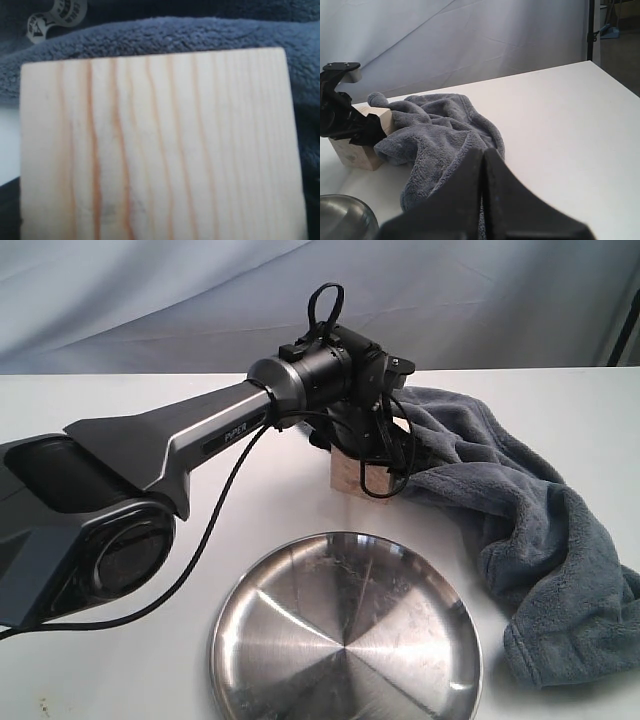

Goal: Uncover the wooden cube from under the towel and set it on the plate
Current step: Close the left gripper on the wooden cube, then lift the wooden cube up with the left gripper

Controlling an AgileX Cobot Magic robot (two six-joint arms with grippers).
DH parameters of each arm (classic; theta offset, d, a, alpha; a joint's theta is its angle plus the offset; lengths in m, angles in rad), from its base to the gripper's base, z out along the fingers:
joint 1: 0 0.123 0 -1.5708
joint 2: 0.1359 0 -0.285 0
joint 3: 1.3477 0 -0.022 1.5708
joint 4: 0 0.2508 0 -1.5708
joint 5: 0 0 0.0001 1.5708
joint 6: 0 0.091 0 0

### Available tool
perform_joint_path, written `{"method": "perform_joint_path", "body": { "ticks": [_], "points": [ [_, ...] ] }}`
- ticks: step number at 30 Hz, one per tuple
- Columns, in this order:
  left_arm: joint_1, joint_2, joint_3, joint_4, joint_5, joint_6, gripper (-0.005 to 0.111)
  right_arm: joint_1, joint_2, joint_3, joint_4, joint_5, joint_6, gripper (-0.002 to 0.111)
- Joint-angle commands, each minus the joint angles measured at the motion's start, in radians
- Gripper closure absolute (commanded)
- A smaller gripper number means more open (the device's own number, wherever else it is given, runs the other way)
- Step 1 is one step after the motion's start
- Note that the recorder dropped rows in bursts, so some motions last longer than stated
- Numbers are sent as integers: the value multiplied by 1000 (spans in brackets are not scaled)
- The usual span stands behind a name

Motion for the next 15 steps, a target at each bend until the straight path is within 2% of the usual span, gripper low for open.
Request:
{"method": "perform_joint_path", "body": {
  "ticks": [1,6,15],
  "points": [
    [2,-12,-69,45,34,-7,107,0,-6,3,5,12,4,105],
    [2,-14,-135,86,95,-9,107,0,-6,3,5,12,4,105],
    [2,-69,-135,107,114,-18,107,0,-6,3,5,12,4,105]
  ]
}}
